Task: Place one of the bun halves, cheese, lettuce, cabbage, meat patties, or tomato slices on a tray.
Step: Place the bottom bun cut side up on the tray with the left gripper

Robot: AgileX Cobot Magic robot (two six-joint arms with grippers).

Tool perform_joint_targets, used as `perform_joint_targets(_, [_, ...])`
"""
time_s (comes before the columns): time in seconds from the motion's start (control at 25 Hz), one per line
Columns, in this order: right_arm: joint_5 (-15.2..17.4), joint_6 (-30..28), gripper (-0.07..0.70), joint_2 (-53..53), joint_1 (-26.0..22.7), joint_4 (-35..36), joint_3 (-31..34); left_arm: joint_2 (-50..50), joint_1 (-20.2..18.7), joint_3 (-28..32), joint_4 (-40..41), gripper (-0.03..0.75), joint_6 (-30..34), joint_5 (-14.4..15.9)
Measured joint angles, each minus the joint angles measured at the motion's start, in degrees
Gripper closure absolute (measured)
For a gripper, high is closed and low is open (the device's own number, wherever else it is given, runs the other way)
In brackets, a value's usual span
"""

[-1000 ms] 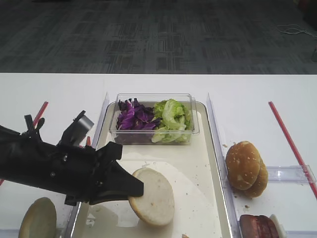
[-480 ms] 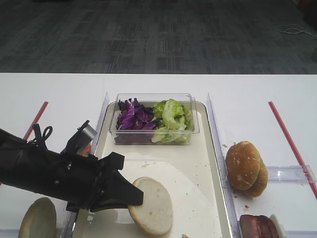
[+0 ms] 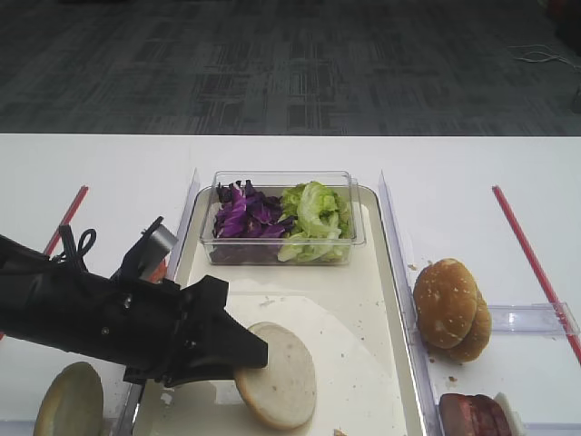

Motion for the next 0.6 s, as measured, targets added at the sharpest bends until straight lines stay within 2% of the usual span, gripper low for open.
perform_joint_targets(0.24, [0.00, 0.00, 0.217, 0.00, 0.00, 0.00, 0.00, 0.00, 0.00, 0.00, 0.00, 0.371, 0.00, 0.00])
perform_joint_targets(0.6, [0.00, 0.00, 0.217, 0.00, 0.00, 0.00, 0.00, 0.00, 1.34, 0.00, 0.57, 0.342, -0.54, 0.00])
